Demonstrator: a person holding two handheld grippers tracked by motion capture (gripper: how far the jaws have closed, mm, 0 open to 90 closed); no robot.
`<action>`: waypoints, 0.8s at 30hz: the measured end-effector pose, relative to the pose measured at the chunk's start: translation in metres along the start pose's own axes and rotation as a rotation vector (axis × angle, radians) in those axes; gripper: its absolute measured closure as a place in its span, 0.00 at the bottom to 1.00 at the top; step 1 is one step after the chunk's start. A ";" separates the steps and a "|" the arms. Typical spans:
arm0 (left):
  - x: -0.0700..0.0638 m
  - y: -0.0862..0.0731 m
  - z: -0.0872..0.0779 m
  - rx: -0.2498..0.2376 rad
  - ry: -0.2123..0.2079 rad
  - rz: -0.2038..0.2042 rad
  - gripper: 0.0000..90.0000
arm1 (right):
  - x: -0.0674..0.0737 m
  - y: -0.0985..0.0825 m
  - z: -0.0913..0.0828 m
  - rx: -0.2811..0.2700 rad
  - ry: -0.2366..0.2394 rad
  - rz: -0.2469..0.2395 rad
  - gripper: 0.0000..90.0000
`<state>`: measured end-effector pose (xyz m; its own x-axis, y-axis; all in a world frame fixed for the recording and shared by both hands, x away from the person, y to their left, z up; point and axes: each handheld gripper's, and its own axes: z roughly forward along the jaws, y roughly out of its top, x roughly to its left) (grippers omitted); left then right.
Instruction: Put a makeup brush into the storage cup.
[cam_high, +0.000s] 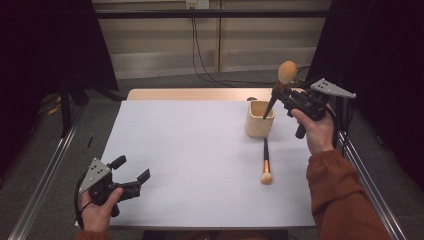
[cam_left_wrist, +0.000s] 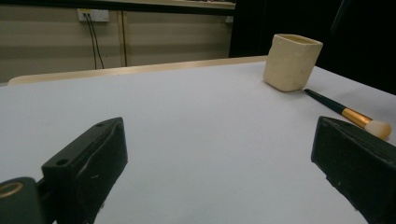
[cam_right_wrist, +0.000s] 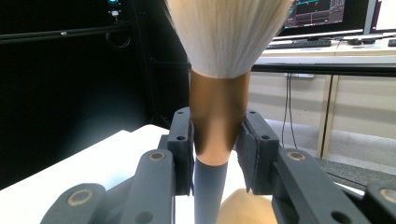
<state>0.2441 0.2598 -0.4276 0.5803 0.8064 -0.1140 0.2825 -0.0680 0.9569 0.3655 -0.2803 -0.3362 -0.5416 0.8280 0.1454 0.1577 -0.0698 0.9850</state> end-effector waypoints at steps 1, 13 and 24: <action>0.000 -0.001 0.000 0.001 0.001 -0.005 0.04 | -0.001 0.001 0.001 -0.001 -0.002 -0.002 0.77; 0.001 -0.002 -0.001 0.004 0.020 -0.001 0.05 | -0.011 0.002 0.015 -0.001 -0.036 -0.017 0.77; -0.001 -0.001 0.001 0.007 -0.014 0.033 0.05 | -0.022 0.002 0.028 0.001 -0.063 -0.022 0.77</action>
<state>0.2442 0.2582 -0.4282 0.5995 0.7957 -0.0864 0.2684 -0.0982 0.9583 0.4008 -0.2833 -0.3402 -0.4916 0.8629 0.1172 0.1471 -0.0504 0.9878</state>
